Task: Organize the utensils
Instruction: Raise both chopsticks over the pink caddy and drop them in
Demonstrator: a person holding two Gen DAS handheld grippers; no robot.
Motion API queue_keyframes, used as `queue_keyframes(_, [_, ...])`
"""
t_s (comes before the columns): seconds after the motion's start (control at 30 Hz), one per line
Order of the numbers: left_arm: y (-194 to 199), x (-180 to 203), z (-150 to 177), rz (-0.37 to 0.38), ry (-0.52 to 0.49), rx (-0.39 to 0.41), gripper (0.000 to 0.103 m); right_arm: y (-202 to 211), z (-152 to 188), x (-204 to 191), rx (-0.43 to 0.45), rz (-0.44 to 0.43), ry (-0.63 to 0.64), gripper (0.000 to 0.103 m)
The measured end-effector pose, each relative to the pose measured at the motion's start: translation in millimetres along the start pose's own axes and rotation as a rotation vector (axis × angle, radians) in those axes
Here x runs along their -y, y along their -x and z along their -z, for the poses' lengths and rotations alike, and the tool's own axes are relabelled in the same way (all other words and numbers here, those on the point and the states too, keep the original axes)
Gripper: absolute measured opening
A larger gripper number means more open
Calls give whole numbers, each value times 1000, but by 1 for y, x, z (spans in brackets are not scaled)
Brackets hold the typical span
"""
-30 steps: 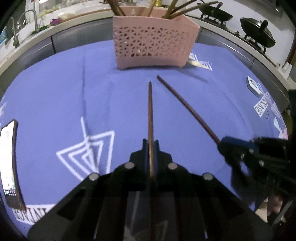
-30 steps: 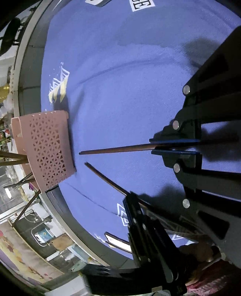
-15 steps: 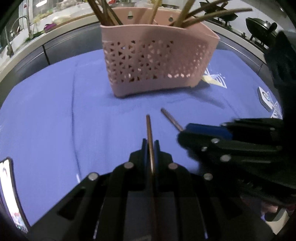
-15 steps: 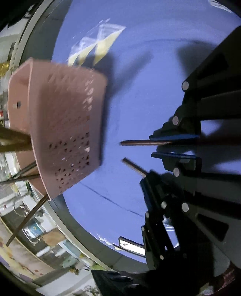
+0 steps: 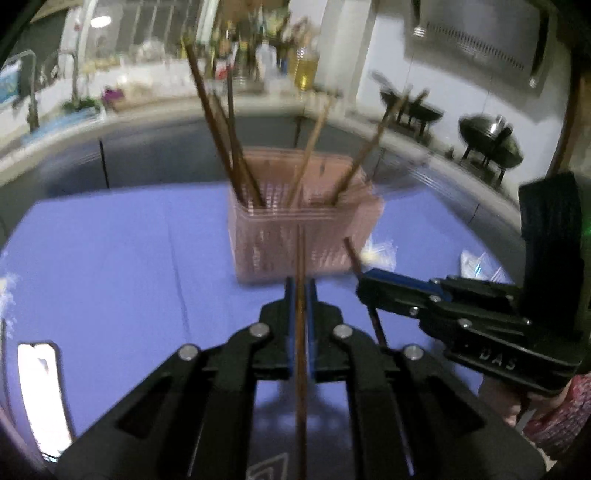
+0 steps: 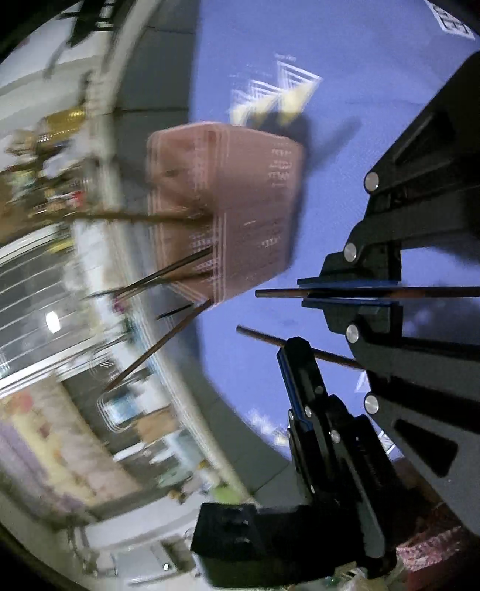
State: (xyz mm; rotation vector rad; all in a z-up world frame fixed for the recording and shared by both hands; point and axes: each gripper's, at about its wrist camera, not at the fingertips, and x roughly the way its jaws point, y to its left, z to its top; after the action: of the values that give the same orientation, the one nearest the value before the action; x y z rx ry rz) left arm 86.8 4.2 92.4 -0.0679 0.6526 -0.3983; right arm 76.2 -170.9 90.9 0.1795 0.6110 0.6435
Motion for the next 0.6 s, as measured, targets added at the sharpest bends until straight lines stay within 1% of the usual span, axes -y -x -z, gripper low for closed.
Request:
queue_keyframes(0.03, [12, 0, -7, 0, 0, 34, 5, 11, -6, -8, 48, 0, 18, 5])
queue_keyframes(0.1, [34, 0, -19, -1, 2, 95, 5, 21, -14, -20, 107, 3, 41, 5])
queue_keyframes(0.17, [48, 0, -31, -4, 3, 143, 5, 32, -20, -28, 172, 13, 68, 5])
queue_keyframes(0.3, [61, 0, -55, -23, -2, 202, 5, 40, -39, -26, 234, 34, 83, 5])
queue_keyframes(0.43, [73, 4, -91, -30, -6, 263, 5, 49, -79, -18, 318, 52, 67, 5])
queue_keyframes(0.5, [79, 7, -118, -34, -13, 304, 5, 49, -101, -15, 356, 65, 59, 5])
queue_keyframes(0.53, [80, 9, -127, -38, -17, 315, 5, 48, -111, -14, 375, 76, 59, 5])
queue_keyframes(0.57, [79, 11, -143, -51, -25, 333, 5, 45, -126, -14, 401, 99, 64, 5])
queue_keyframes(0.6, [77, 11, -152, -63, -30, 345, 5, 43, -132, -13, 414, 113, 67, 5])
